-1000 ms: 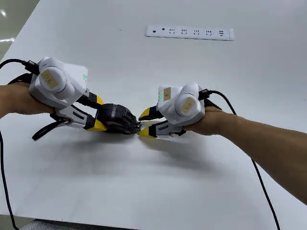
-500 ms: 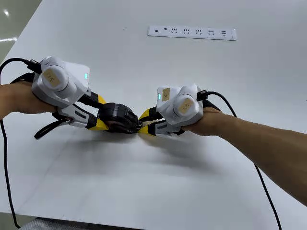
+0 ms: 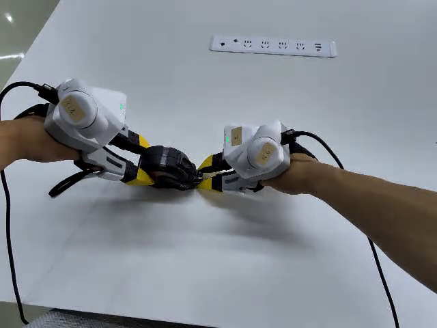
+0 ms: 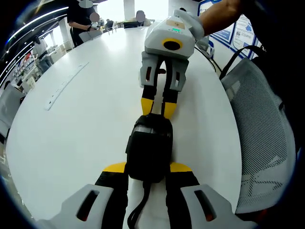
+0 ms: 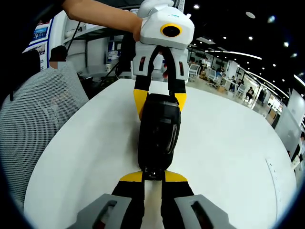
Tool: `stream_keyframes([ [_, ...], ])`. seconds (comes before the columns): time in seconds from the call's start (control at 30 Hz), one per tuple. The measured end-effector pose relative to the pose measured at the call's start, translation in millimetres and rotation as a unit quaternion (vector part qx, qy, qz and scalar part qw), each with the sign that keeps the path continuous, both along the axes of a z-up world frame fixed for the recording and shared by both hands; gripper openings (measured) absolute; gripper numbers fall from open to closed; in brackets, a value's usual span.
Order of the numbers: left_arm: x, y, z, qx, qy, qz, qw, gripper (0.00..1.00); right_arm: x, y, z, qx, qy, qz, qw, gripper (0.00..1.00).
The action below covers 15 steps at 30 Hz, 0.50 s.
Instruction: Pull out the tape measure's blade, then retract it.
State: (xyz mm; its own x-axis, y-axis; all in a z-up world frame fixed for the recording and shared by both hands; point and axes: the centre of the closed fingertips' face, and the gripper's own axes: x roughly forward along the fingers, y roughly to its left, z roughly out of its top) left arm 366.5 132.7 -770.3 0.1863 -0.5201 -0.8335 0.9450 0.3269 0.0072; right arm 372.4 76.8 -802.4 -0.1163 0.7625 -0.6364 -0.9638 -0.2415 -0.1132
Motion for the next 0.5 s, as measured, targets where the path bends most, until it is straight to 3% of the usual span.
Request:
stream_keyframes([
  [0.5,0.6,0.4,-0.7,0.006,0.004,0.004,1.0,0.24,0.8,-8.3,0.1,-0.008,-0.001,0.0,1.0,0.08],
])
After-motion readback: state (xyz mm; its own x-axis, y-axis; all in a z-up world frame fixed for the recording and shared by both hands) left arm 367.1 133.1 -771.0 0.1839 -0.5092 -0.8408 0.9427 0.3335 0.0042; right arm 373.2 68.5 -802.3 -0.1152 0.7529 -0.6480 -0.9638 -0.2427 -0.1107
